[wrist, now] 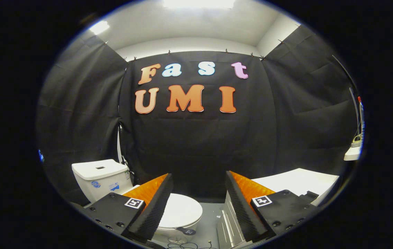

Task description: Open the toilet lid.

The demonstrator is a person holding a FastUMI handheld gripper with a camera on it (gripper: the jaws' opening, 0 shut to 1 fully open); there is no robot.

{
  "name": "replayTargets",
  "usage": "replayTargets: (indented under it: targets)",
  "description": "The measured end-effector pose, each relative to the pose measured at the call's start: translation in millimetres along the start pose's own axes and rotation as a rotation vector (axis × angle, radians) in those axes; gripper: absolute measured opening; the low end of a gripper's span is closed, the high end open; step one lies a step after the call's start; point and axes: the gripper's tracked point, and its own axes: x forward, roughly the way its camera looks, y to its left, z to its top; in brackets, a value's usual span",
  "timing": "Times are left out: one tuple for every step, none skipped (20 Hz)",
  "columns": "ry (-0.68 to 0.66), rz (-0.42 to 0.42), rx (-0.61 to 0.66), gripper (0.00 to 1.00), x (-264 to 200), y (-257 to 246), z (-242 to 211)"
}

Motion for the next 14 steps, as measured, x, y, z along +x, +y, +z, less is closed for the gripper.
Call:
replayTargets:
  targets:
    - [0.016,-0.019,0.002,0.98,0,-4,-2]
    - [0.025,-0.045,0.019,0.98,-2,-9,-2]
    - [0.024,-0.081,0.044,0.98,-5,-13,3]
    - [0.021,-0.113,0.076,0.98,-5,-18,7]
    - [0.022,-0.124,0.106,0.99,-4,-12,6]
    - [0.031,-0.131,0.132,0.99,-3,-8,3]
    - [0.041,-0.152,0.158,1.00,1,-10,-1]
    - [0.033,-0.187,0.203,0.99,5,-12,0]
    - [0.001,-0.220,0.257,0.99,9,-13,5]
    - [-0.021,-0.239,0.302,0.98,13,-13,3]
    - [-0.021,-0.249,0.343,0.98,14,-8,-7]
    - [0.015,-0.260,0.388,0.98,13,-2,-25]
    - [0.023,-0.279,0.437,0.98,14,-5,-41]
    - [0.037,-0.293,0.488,0.98,16,-7,-55]
